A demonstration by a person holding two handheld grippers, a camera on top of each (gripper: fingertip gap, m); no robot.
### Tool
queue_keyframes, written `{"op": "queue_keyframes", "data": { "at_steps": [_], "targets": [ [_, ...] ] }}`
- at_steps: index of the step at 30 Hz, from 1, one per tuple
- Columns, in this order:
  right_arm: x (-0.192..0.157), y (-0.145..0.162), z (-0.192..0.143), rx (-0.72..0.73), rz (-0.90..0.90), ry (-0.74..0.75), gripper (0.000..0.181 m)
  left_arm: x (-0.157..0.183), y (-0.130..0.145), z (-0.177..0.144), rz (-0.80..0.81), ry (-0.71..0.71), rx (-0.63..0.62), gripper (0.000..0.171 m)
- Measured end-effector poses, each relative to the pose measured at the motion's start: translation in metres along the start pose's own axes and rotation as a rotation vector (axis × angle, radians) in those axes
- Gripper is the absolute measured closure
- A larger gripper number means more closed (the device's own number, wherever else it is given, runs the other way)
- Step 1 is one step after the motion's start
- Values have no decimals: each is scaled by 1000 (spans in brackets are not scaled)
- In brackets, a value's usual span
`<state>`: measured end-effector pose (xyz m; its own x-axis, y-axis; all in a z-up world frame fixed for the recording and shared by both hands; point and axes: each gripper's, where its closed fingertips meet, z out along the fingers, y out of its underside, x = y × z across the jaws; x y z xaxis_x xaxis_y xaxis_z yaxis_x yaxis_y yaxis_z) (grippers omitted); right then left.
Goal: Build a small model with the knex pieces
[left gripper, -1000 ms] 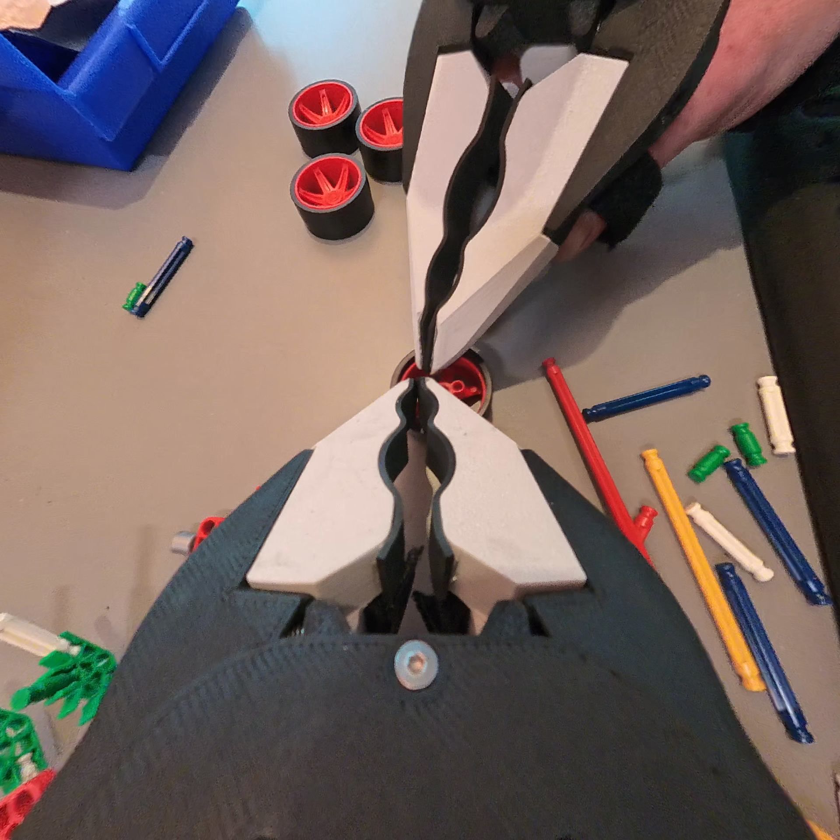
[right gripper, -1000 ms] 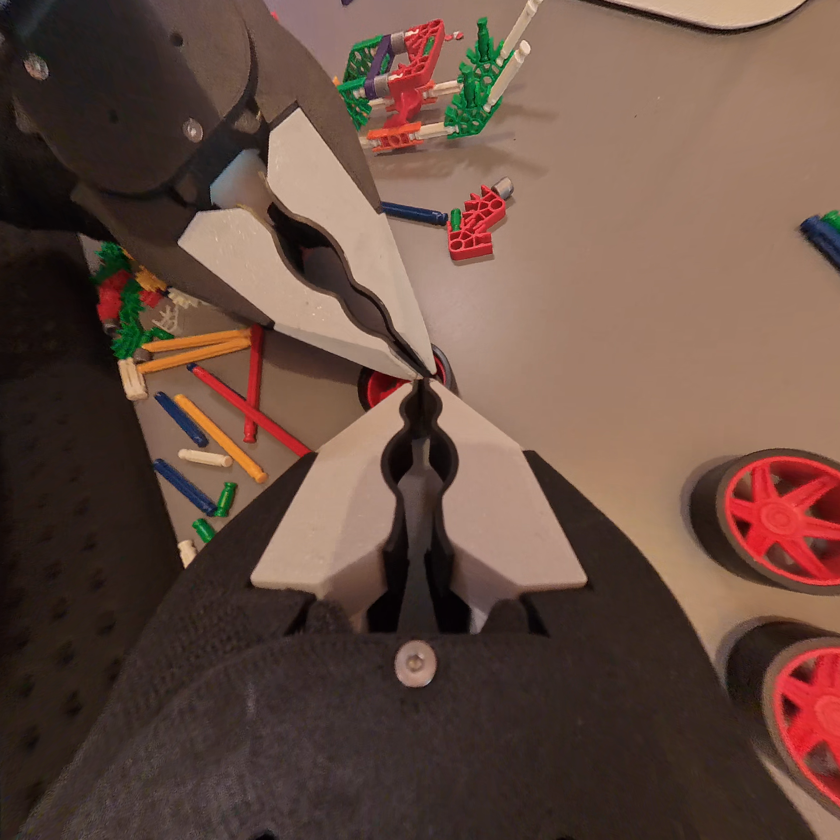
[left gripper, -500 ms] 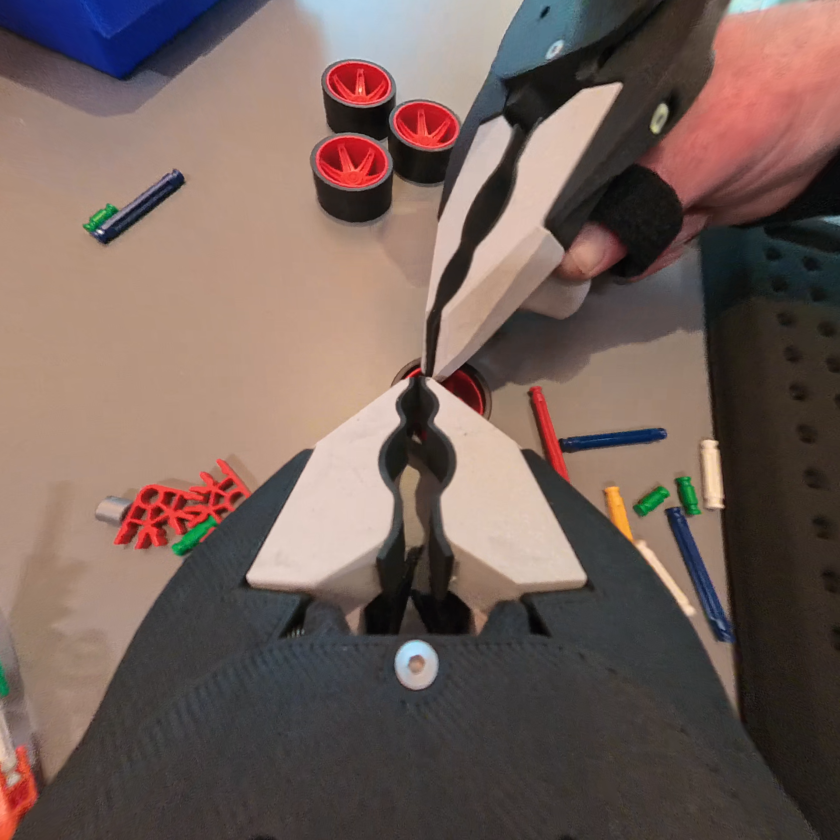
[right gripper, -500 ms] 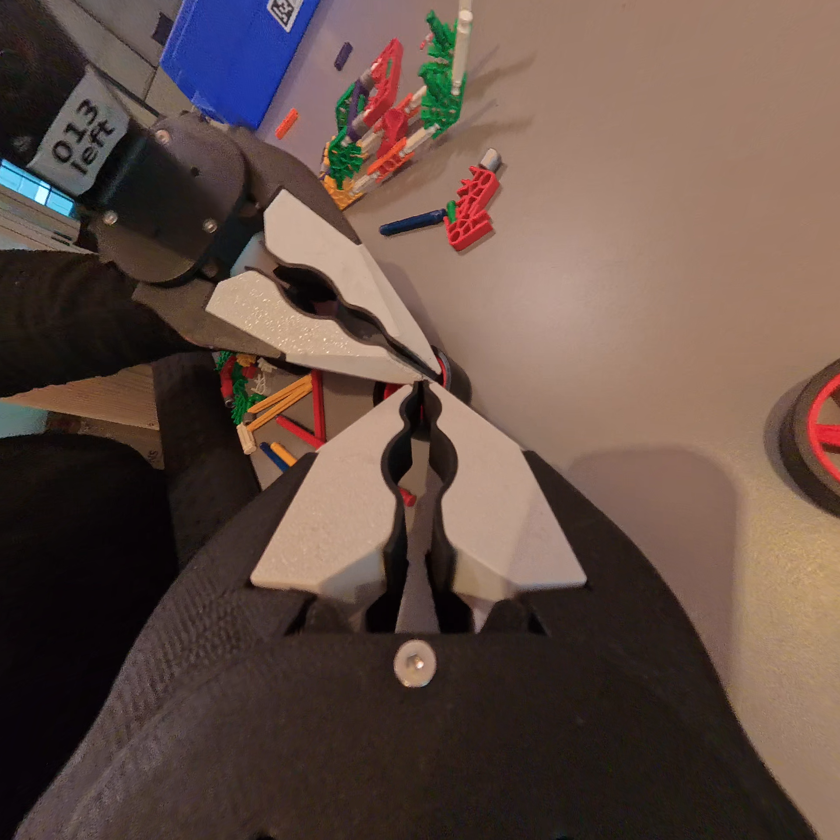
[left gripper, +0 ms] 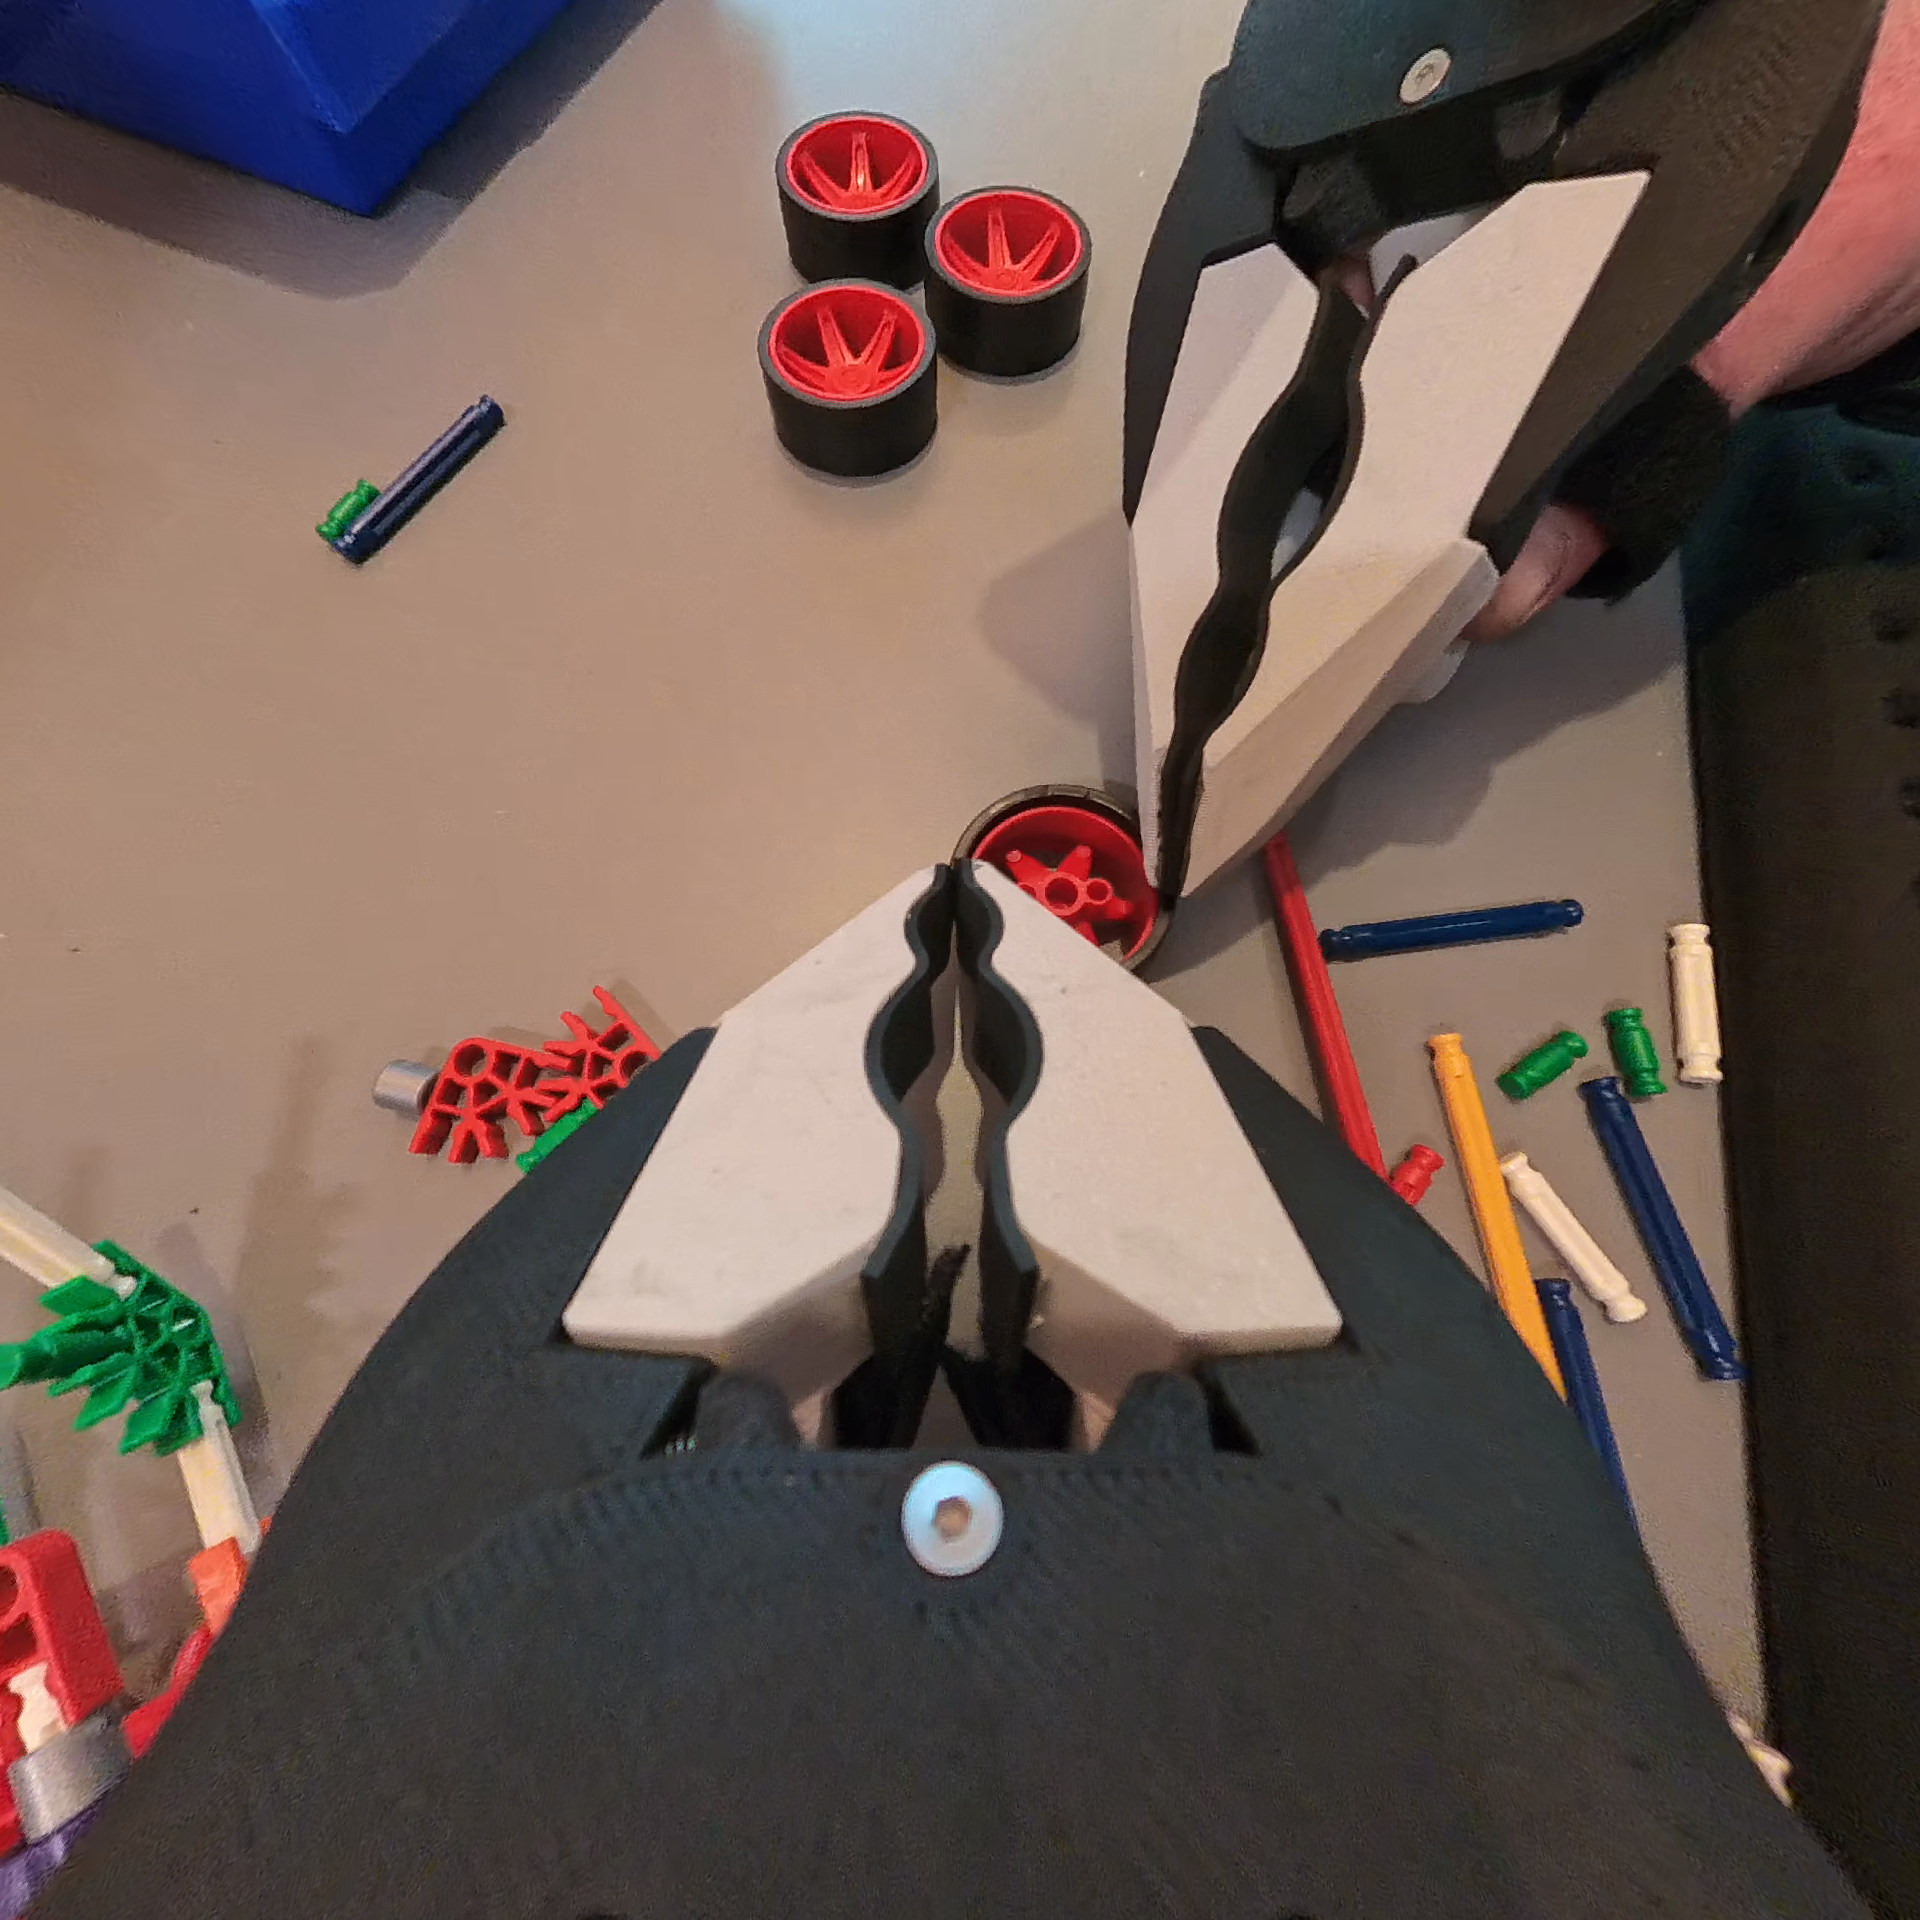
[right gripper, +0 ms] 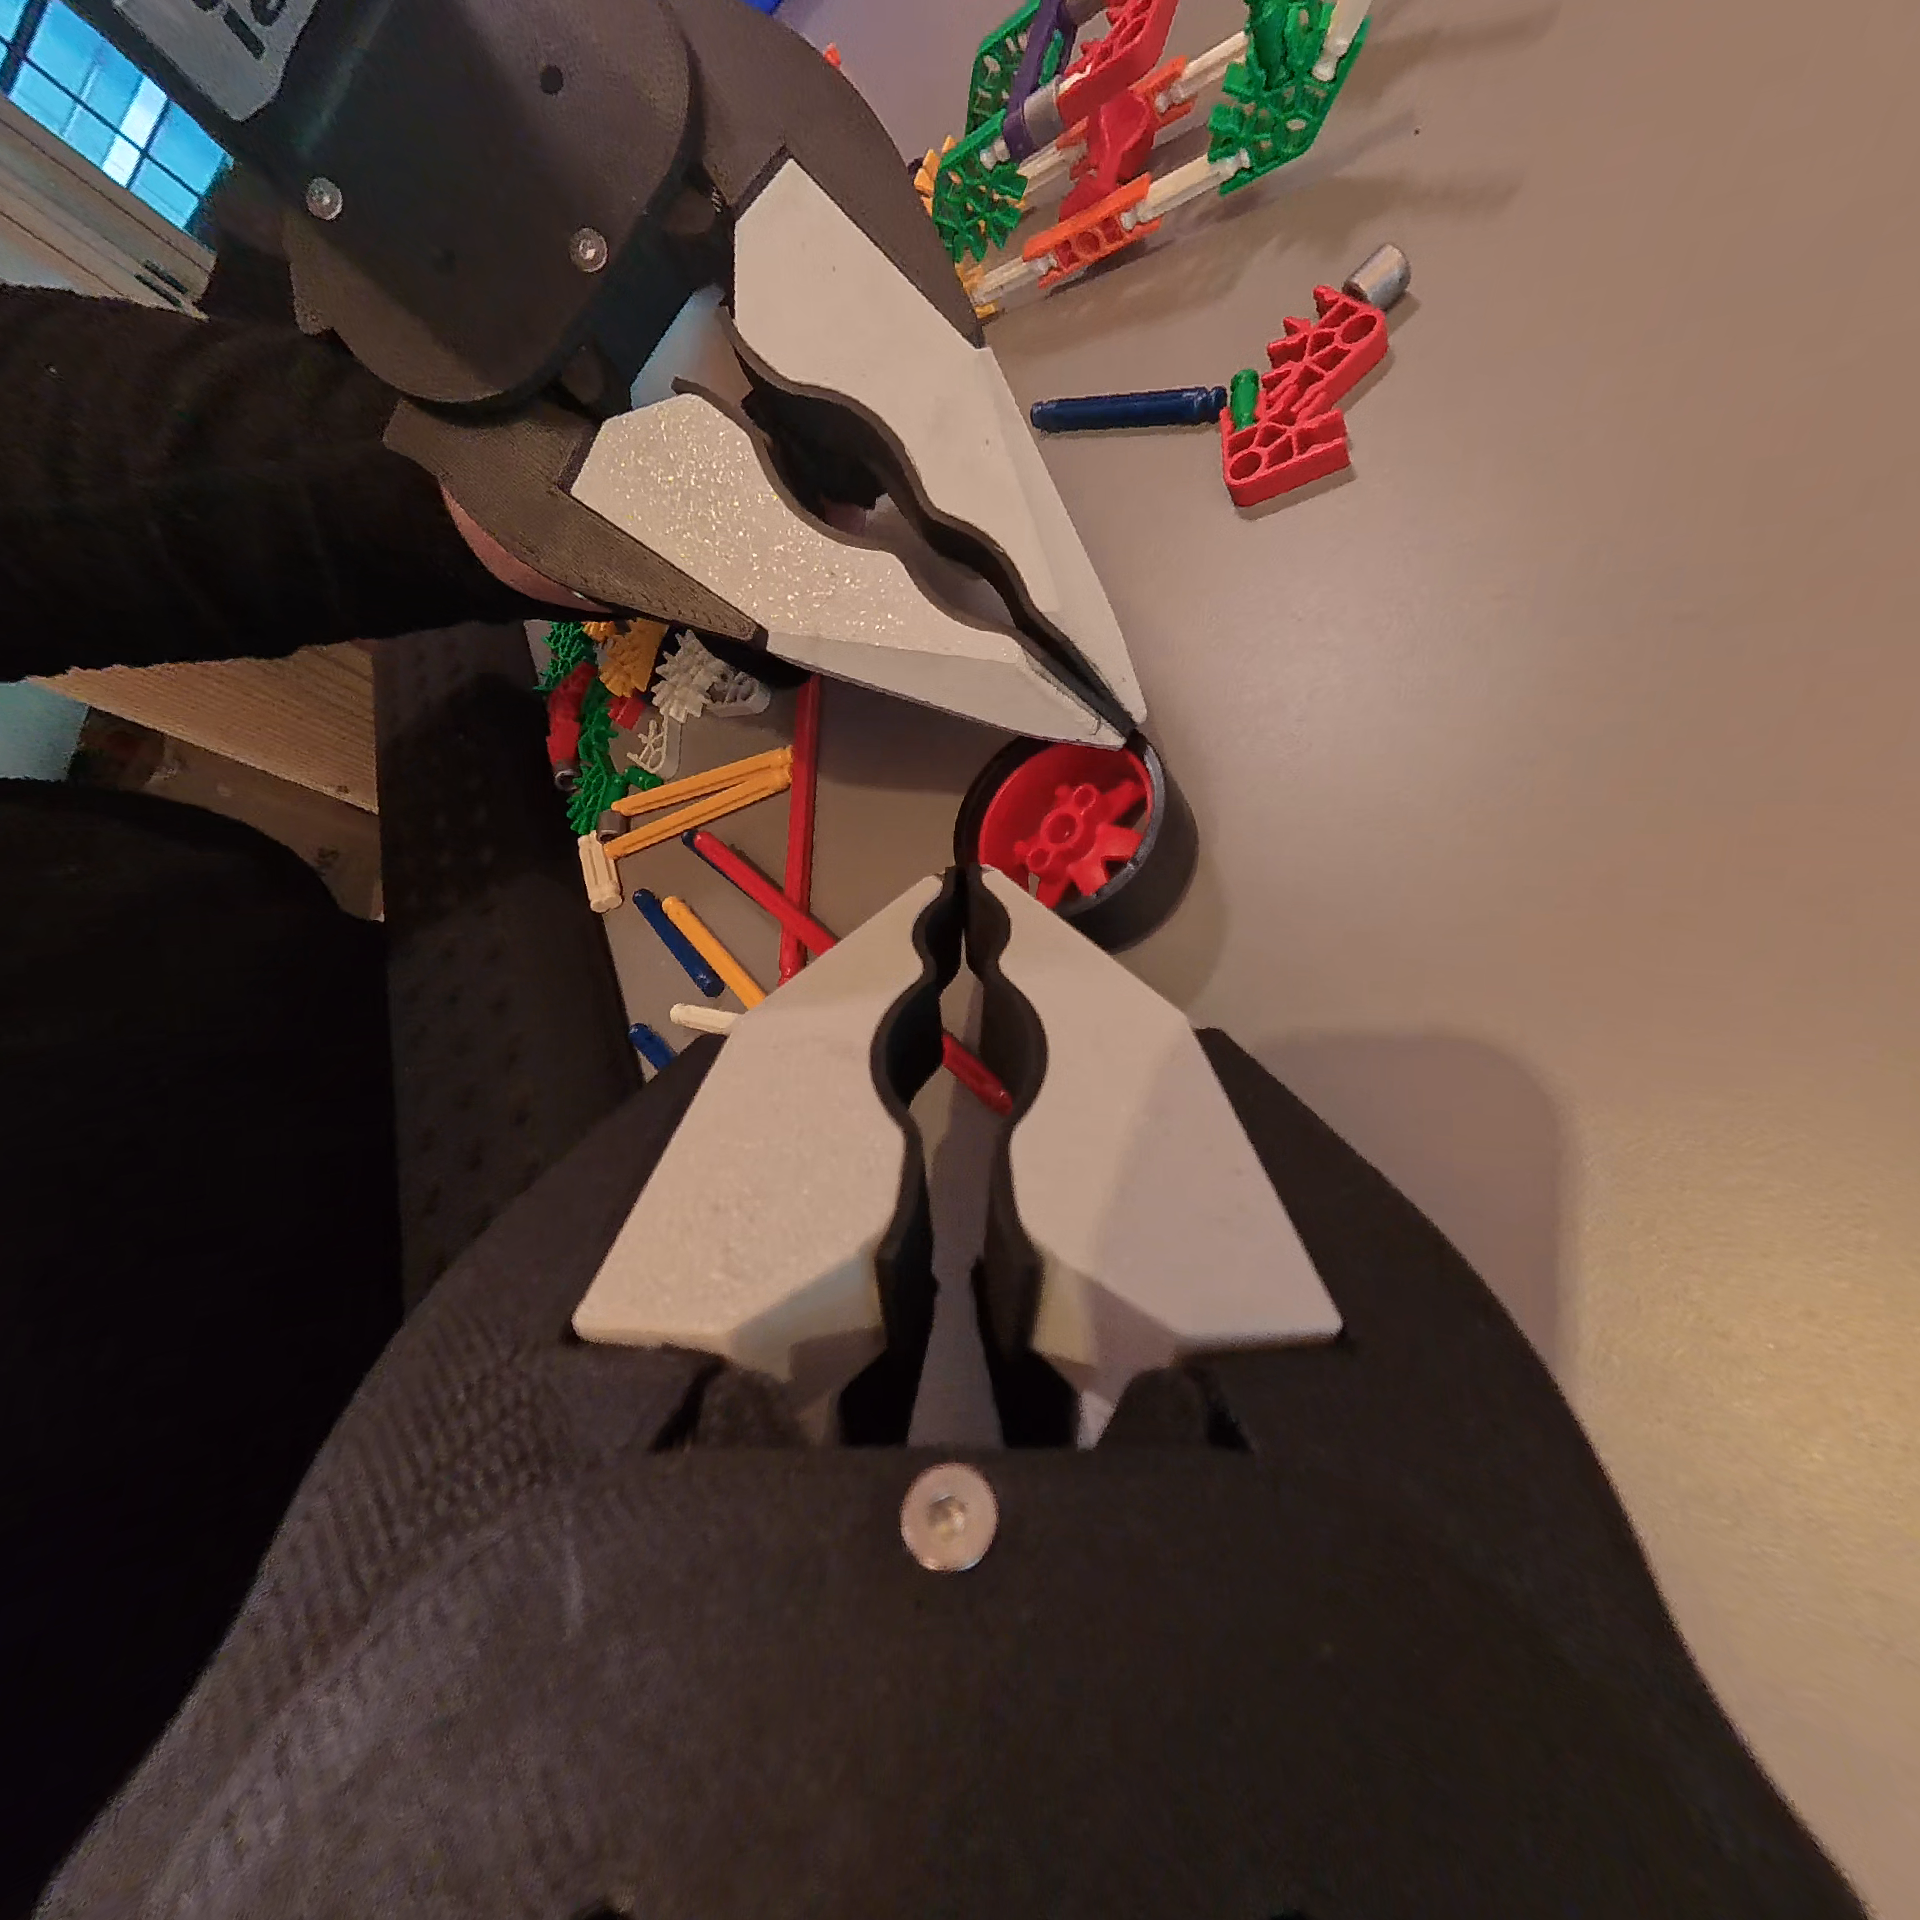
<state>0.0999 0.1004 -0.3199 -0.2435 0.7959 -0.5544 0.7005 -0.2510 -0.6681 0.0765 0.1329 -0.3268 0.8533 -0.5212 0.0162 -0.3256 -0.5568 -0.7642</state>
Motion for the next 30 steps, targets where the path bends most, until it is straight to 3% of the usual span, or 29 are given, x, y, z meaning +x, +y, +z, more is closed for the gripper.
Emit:
{"op": "queue_keyframes", "data": {
  "at_steps": [11, 14, 16, 18, 20, 22, 24, 28, 30],
  "targets": [
    [-1, 5, 10, -79, 6, 11, 181, 5, 0, 3, 23, -27, 21, 171],
    [-21, -10, 3, -50, -62, -12, 181, 4, -1, 0, -24, 18, 17, 171],
    [-17, -24, -9, 5, -108, 69, 146, 2, -7, -11, -68, 46, 52, 171],
    [1, -24, -12, -24, -175, 200, 128, -3, -11, -23, -83, 44, 70, 171],
    [7, -21, -2, -62, -217, 238, 120, -6, -8, -31, -74, 25, 58, 171],
    [14, -10, 11, -167, -282, 300, 122, -2, -4, -34, -89, 35, 51, 171],
    [19, 2, 22, -250, -318, 337, 138, -1, 2, -38, -101, 13, 53, 171],
    [9, -5, 31, -210, -254, 309, 140, 1, 10, -53, -156, -9, 103, 164],
    [-7, -23, 28, -97, -139, 232, 139, 0, 6, -65, -148, -58, 139, 139]
  ]
}}
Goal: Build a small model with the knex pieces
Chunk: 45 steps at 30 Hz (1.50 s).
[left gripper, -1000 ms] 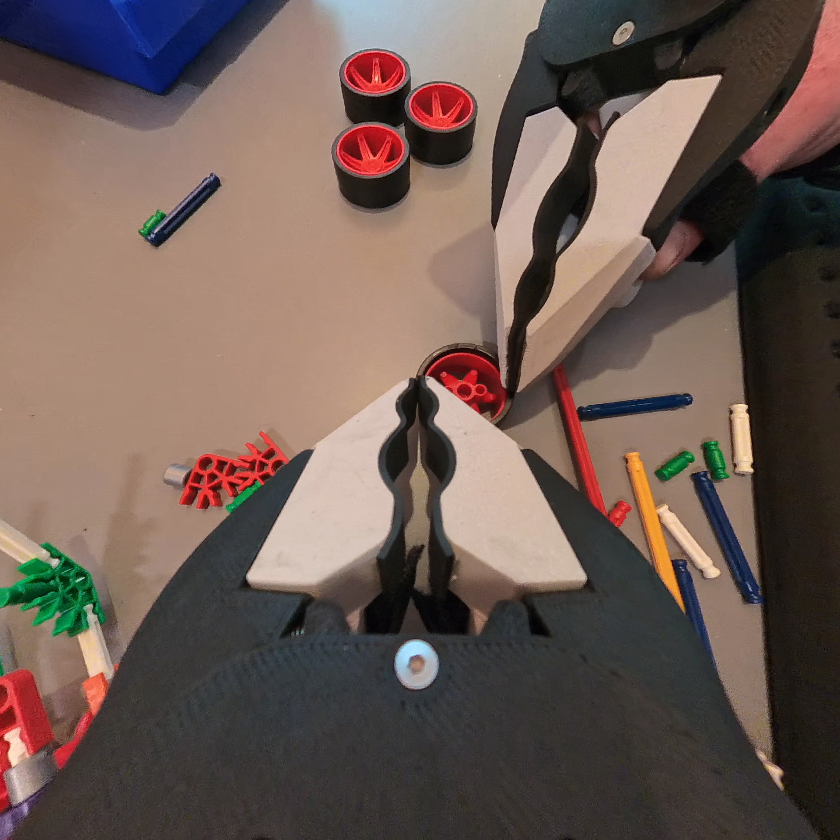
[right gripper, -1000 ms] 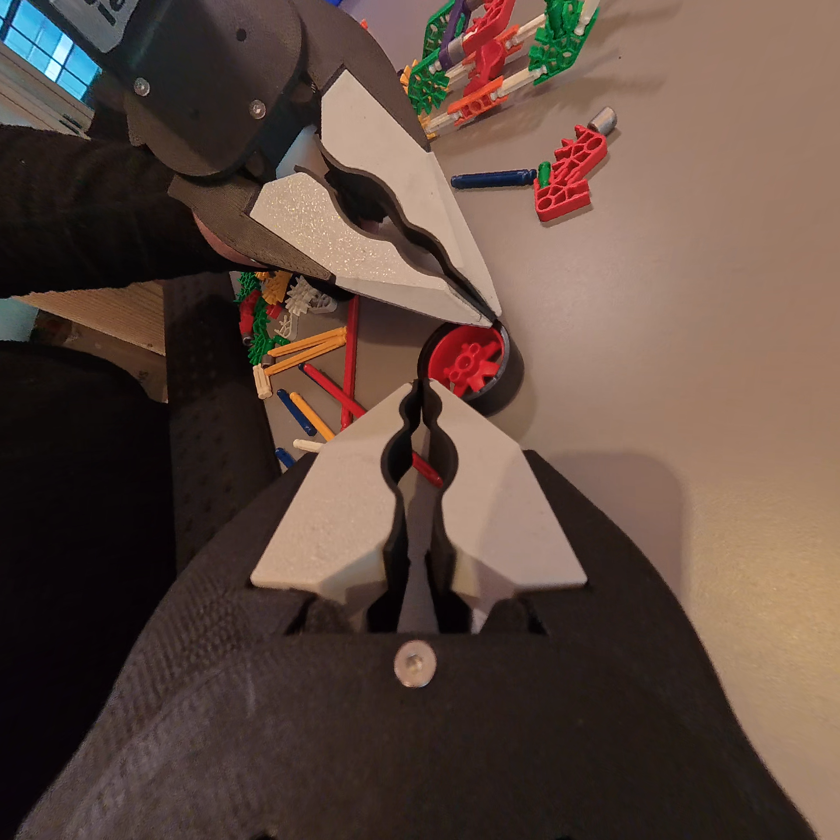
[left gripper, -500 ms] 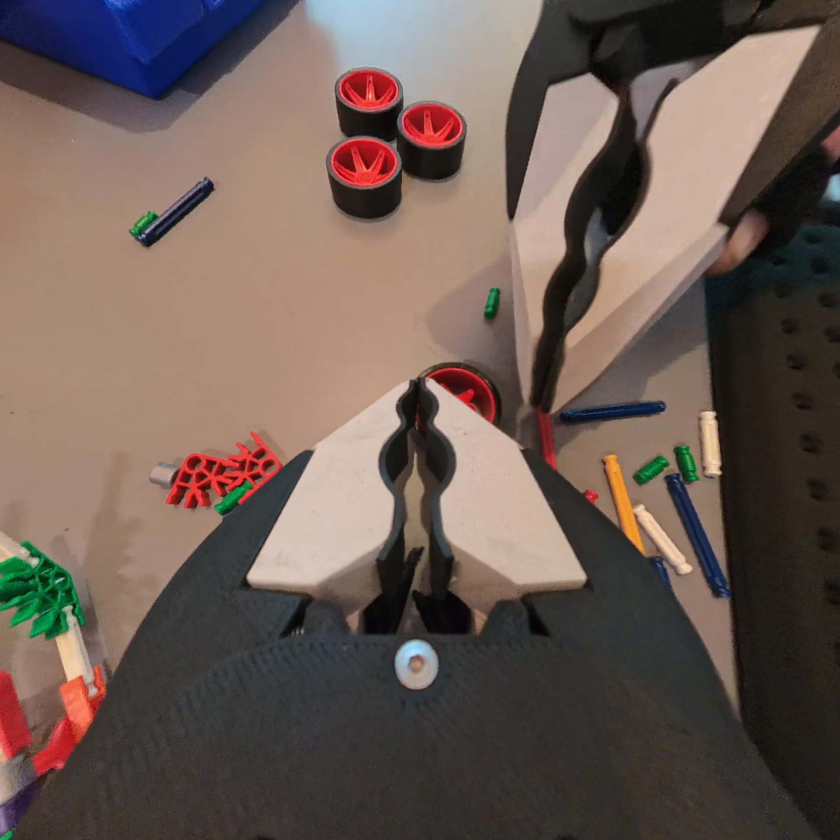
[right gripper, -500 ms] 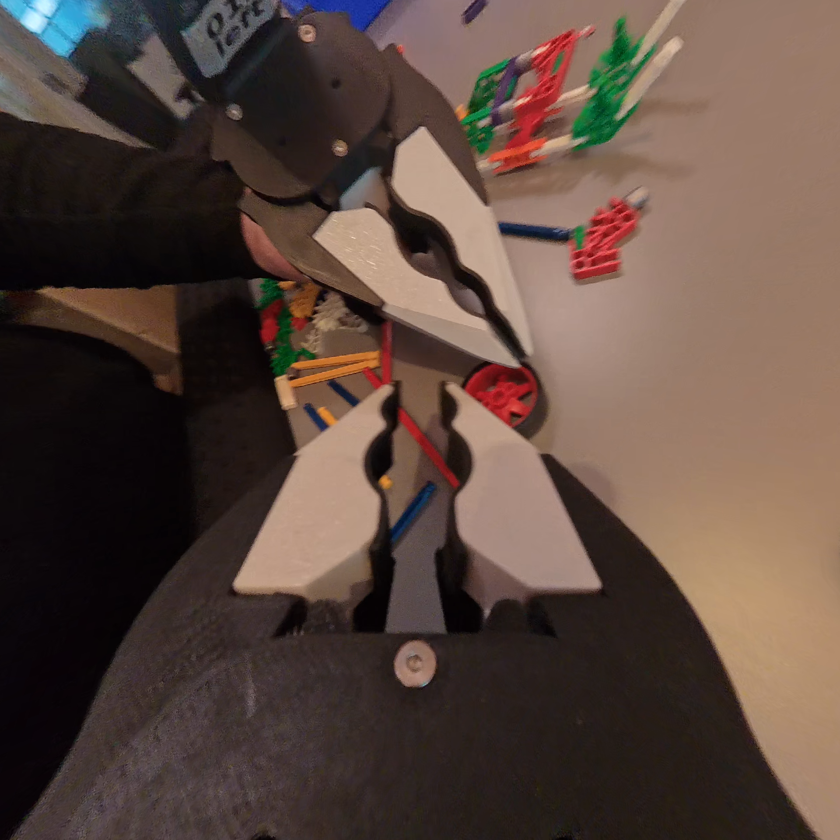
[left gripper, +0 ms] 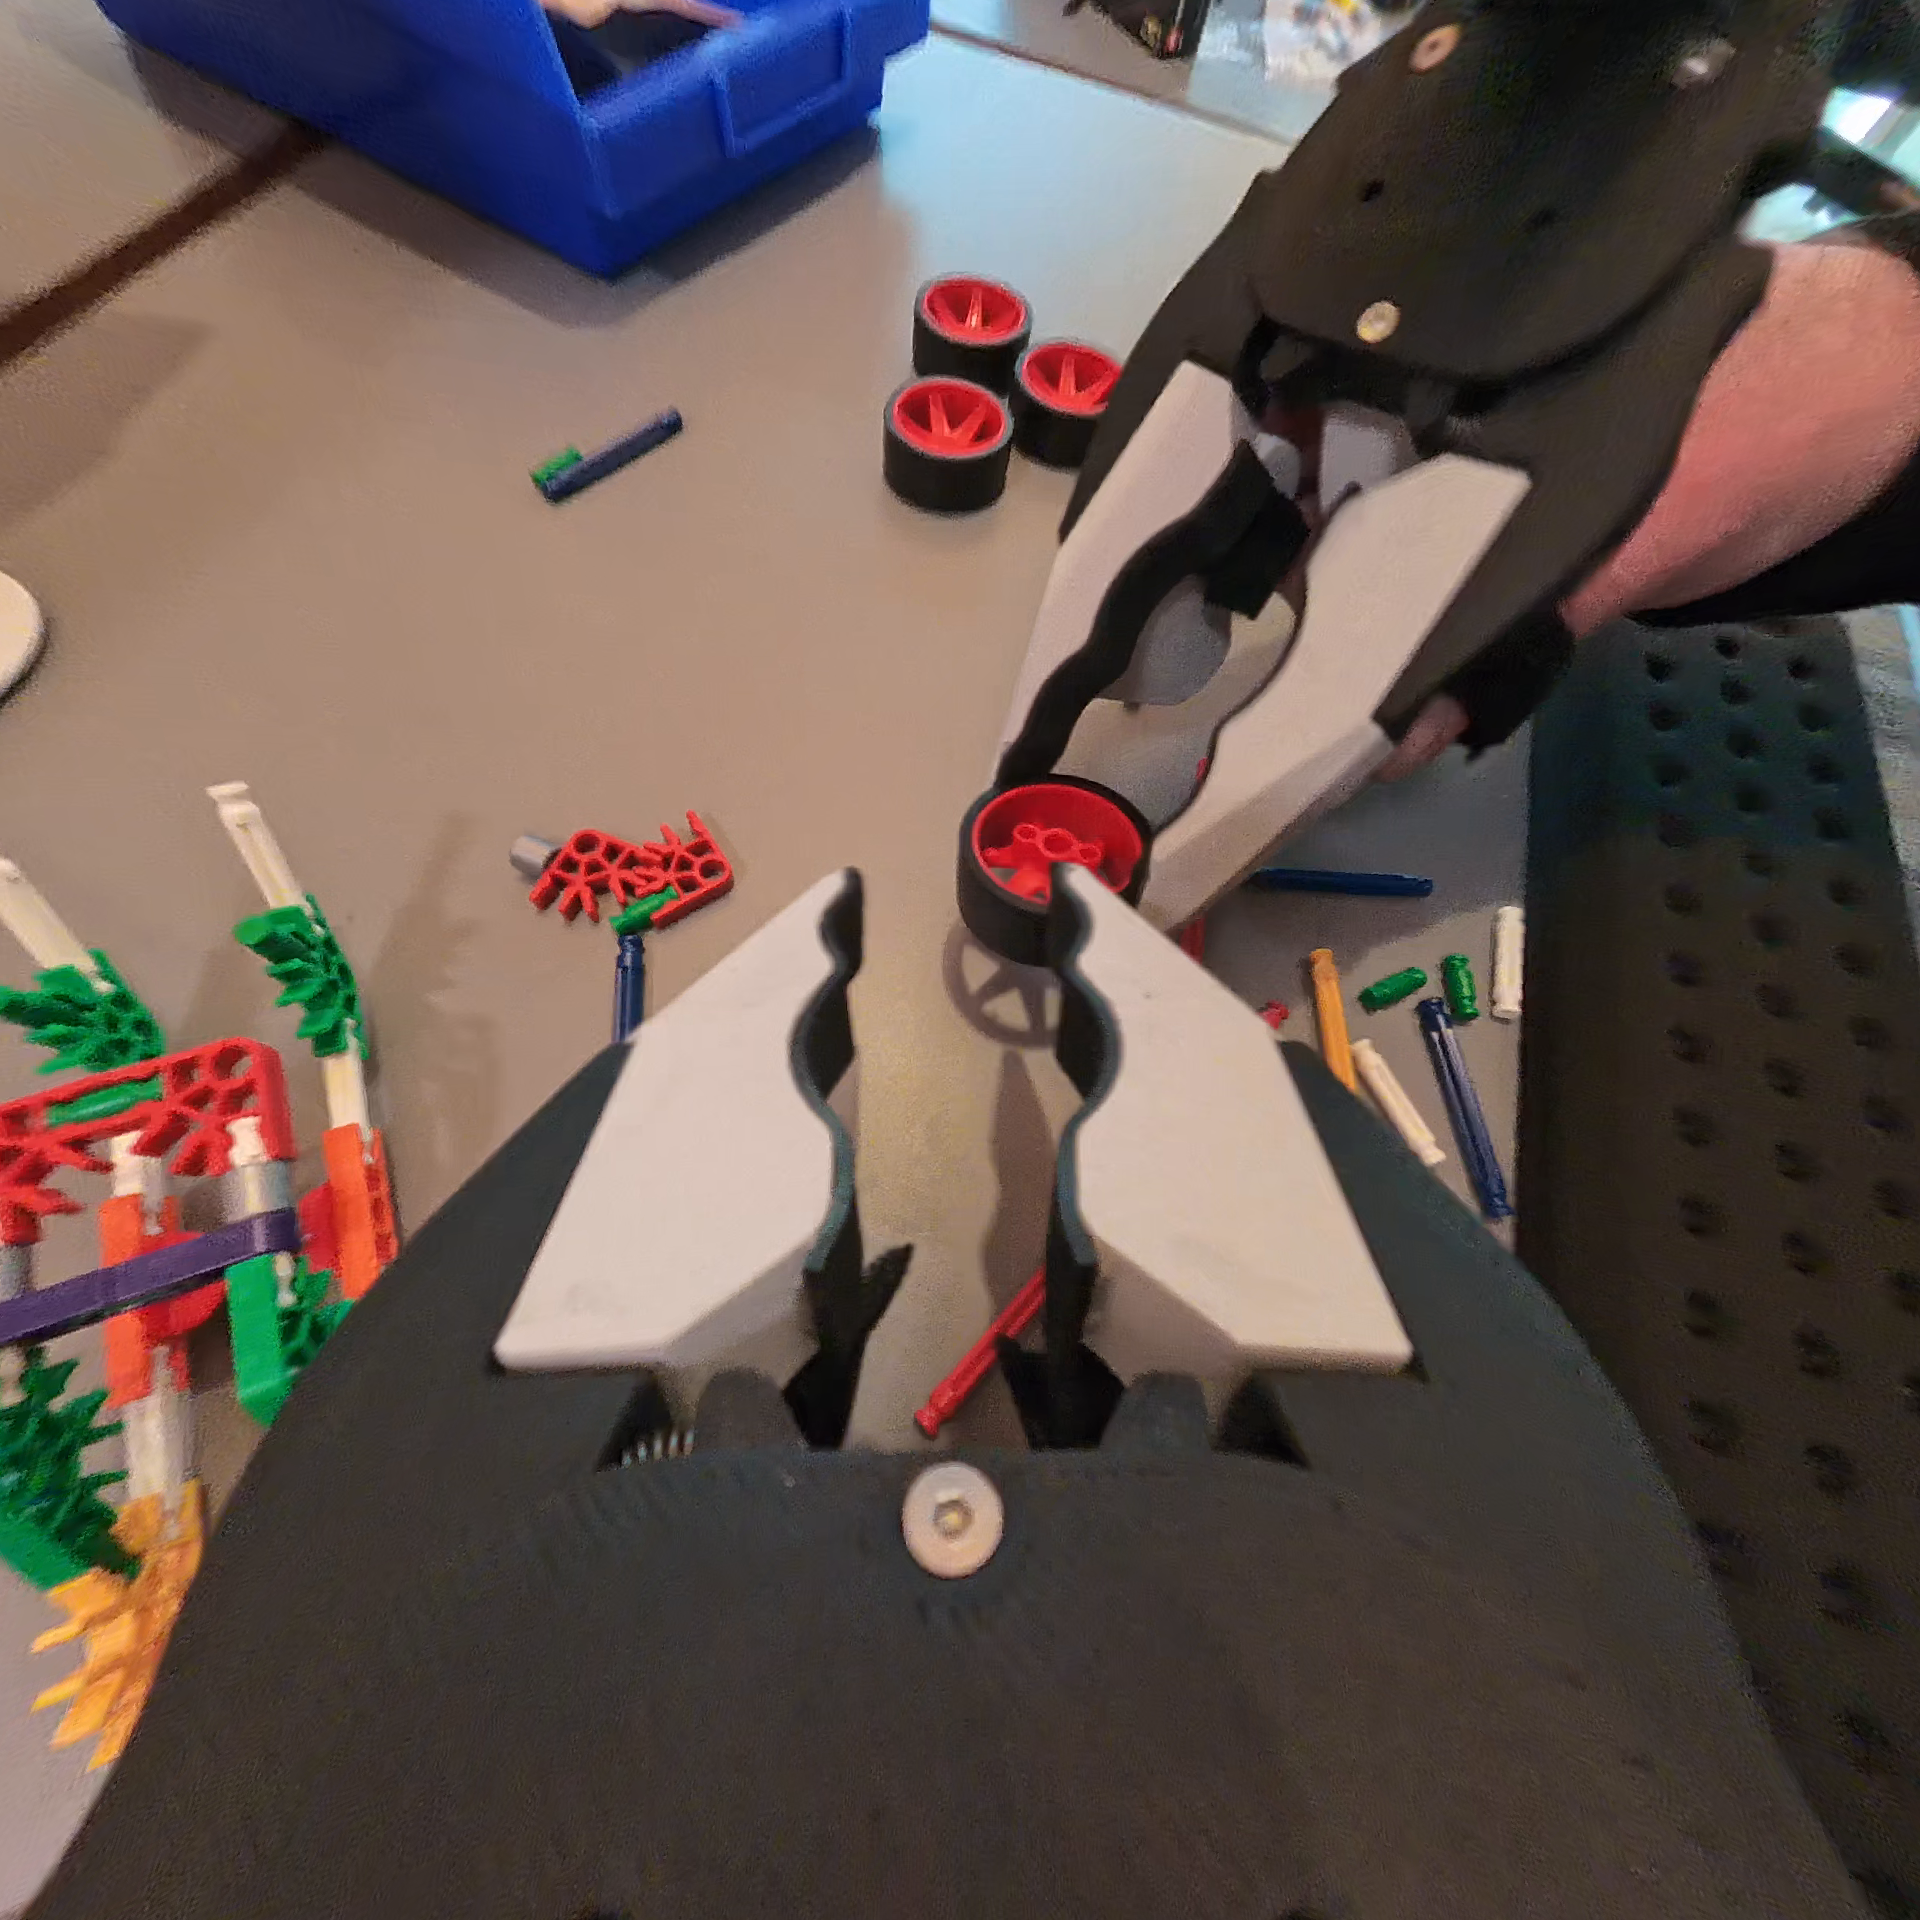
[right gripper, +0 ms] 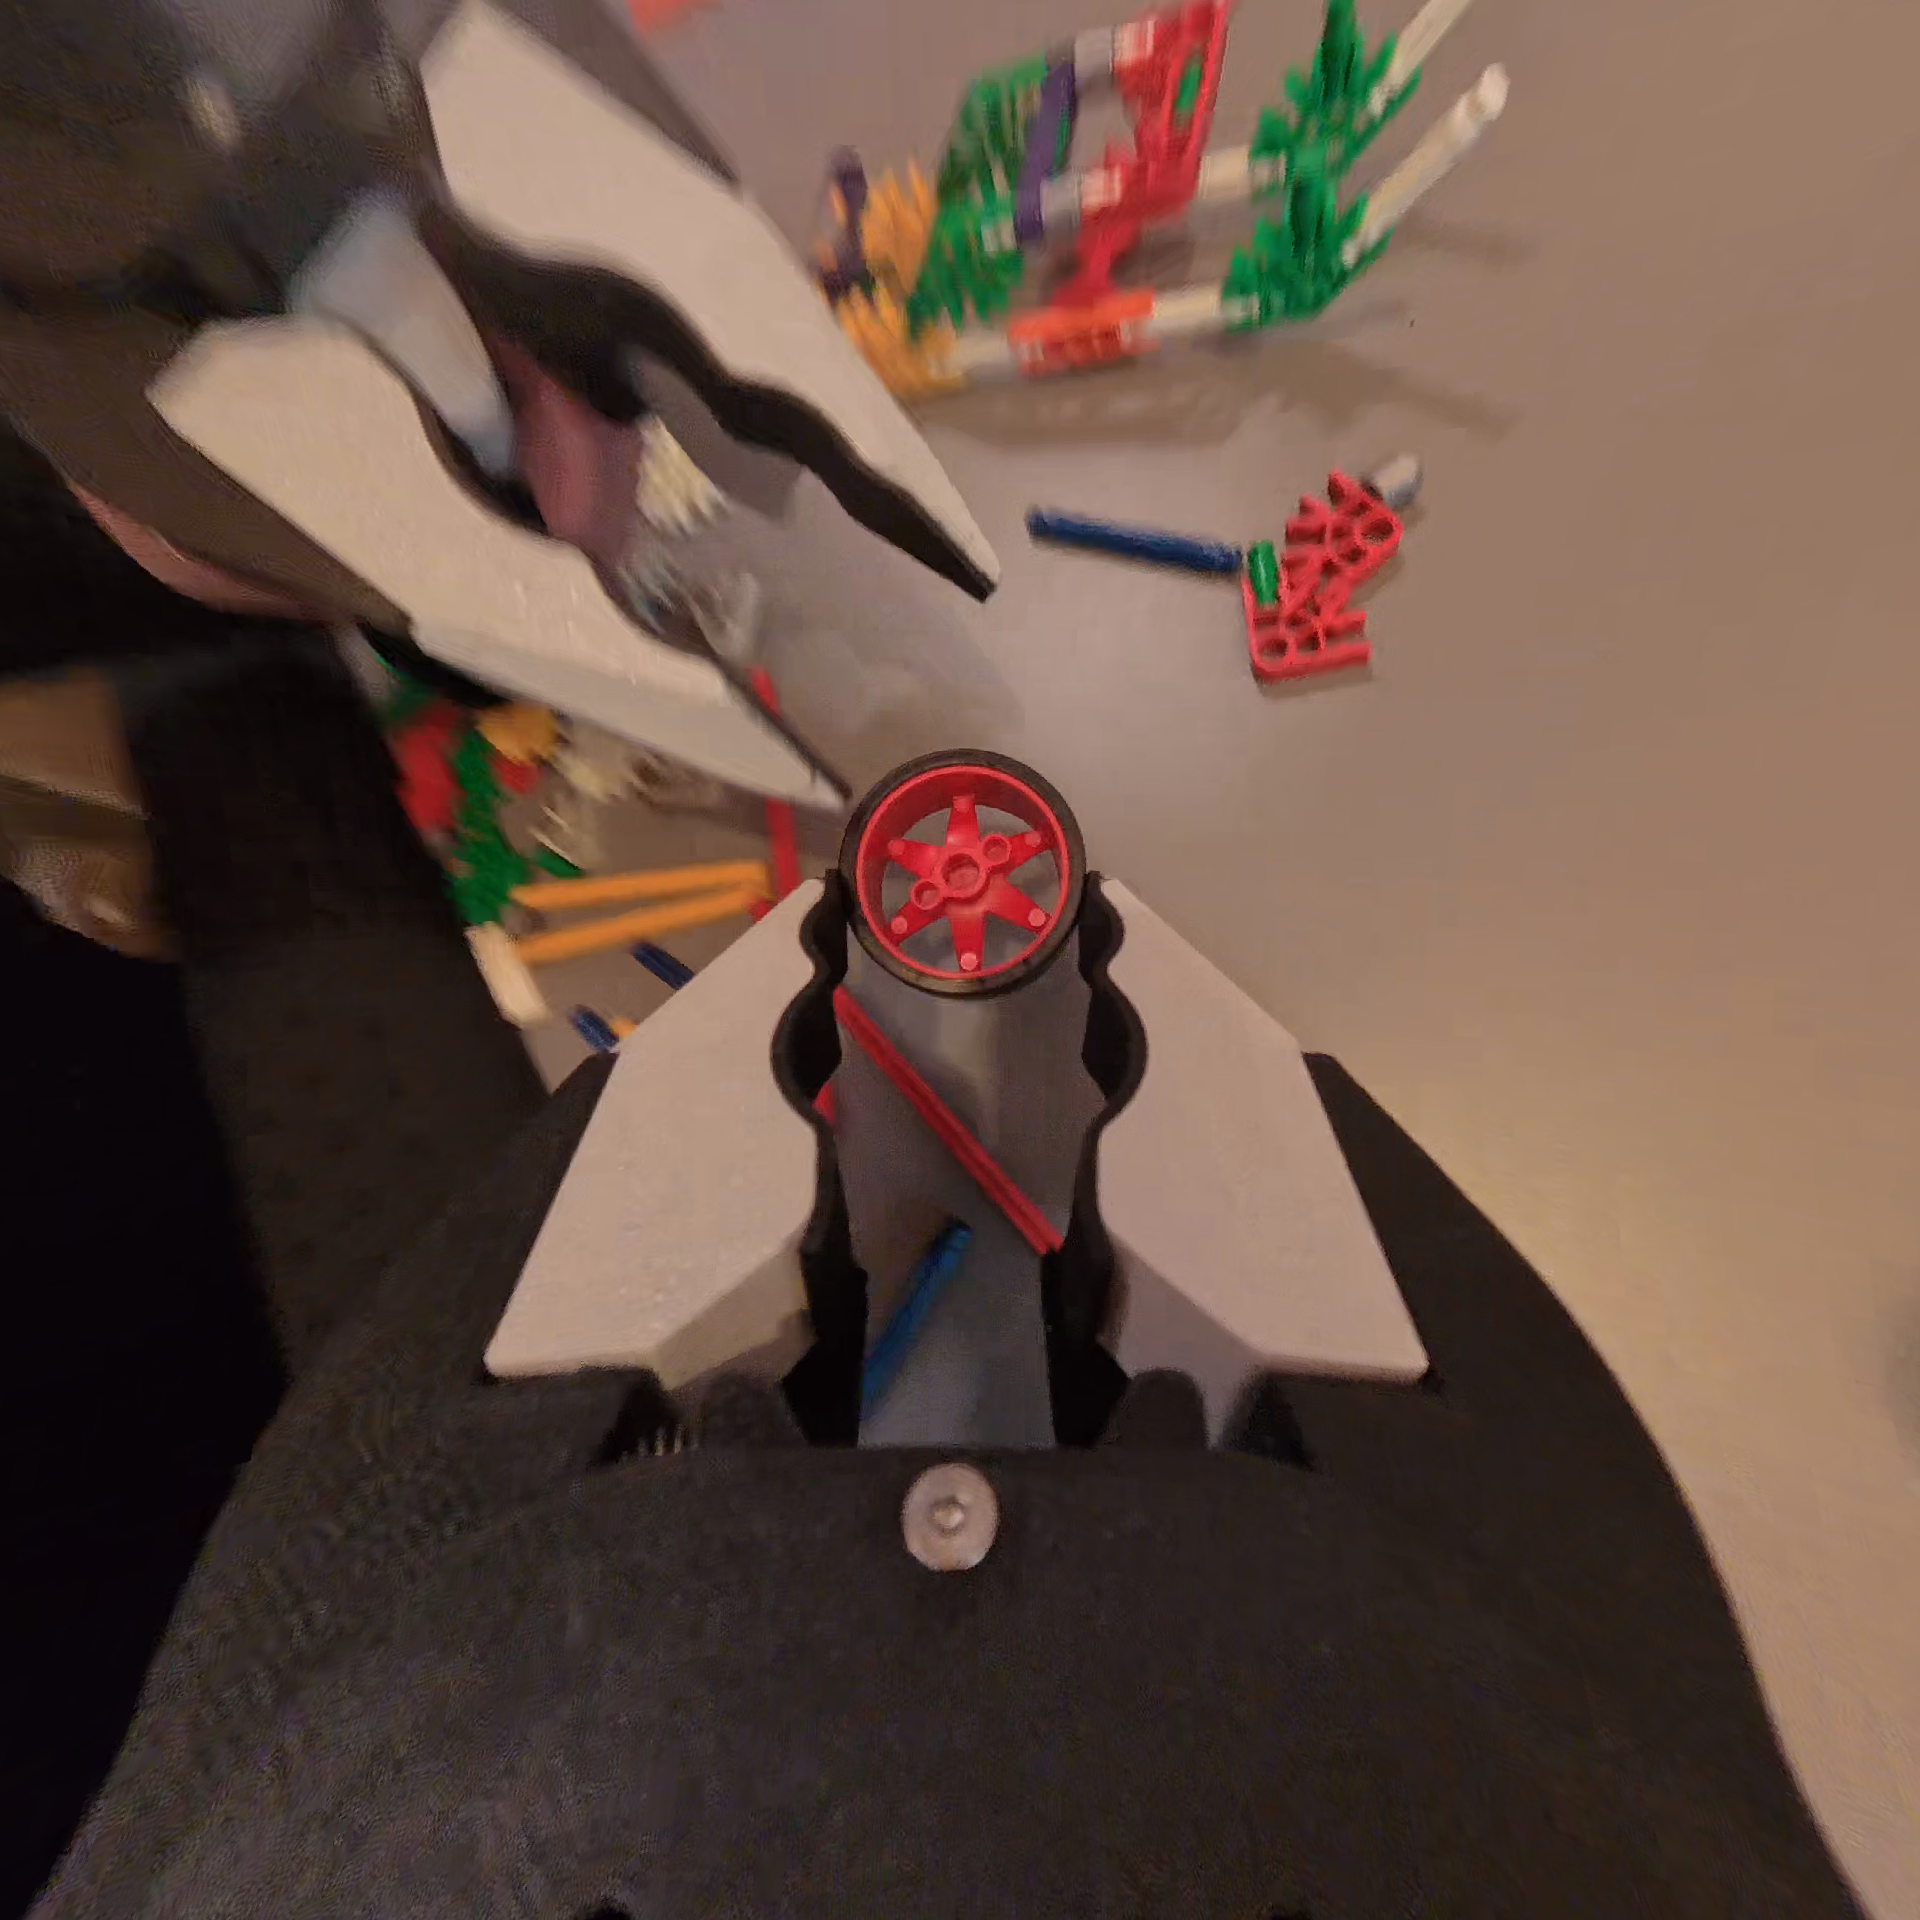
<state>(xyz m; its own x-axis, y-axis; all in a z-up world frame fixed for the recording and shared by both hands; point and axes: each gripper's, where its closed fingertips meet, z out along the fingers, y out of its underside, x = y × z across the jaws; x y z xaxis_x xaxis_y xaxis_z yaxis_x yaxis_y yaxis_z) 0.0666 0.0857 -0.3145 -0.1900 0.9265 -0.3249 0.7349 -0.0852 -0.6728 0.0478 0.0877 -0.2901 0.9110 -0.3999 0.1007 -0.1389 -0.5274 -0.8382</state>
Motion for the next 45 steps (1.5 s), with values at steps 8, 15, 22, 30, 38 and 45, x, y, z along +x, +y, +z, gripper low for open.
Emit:
{"op": "queue_keyframes", "data": {
  "at_steps": [8, 15, 22, 30, 38, 45],
  "targets": [
    [-46, -71, -56, 479, 468, -404, 139, 15, -71, -67, 233, -68, 286, 97],
    [-87, -91, -75, 629, 589, -639, 139, 45, -76, -59, 379, -45, 268, 102],
    [-102, -89, -73, 676, 622, -661, 136, 56, -76, -53, 396, -49, 264, 125],
    [-84, -75, -69, 453, 345, -219, 135, 55, -56, -38, 486, -10, -41, 125],
    [-79, -63, -68, 431, 405, -282, 156, 50, -47, -23, 630, -91, -156, 125],
    [-64, -69, -86, 531, 462, -335, 157, 42, -70, -24, 538, -153, -29, 116]
  ]
}}
